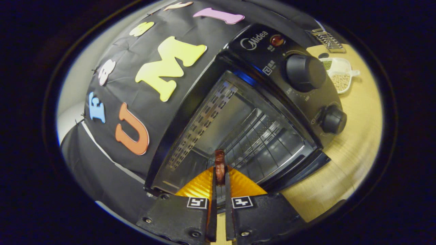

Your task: Open the toaster oven, put the food inside, and close the toaster oven door.

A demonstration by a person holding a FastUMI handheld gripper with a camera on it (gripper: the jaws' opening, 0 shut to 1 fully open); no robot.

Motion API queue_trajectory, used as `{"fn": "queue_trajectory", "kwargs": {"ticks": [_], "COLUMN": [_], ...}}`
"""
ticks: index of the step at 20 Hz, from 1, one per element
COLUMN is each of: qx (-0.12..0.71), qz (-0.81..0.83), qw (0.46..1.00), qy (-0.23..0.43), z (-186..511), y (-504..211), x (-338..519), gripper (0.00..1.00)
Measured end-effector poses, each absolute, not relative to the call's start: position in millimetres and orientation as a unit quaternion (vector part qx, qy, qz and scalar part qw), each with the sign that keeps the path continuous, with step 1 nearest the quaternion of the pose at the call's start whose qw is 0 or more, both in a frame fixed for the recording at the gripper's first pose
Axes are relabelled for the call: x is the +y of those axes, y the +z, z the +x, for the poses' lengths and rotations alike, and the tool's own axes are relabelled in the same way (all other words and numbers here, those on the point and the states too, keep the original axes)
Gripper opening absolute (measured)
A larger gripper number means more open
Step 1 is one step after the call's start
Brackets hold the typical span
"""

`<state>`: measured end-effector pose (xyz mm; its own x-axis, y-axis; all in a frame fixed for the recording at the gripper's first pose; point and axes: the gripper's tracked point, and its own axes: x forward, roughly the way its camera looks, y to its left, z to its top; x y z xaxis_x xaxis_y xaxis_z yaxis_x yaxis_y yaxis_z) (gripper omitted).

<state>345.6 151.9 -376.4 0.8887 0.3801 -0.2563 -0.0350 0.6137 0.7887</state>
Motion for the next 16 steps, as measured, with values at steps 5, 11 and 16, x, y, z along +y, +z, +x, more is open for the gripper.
{"fn": "queue_trajectory", "kwargs": {"ticks": [5,11,16], "qx": [0.208,0.219,0.218], "qz": [0.347,0.247,0.185], "qw": [0.909,0.942,0.957], "qy": [0.099,0.056,0.053], "z": [350,345,303], "y": [-384,-387,-373], "x": [140,109,95], "gripper": [0.27,0.71,0.93]}}
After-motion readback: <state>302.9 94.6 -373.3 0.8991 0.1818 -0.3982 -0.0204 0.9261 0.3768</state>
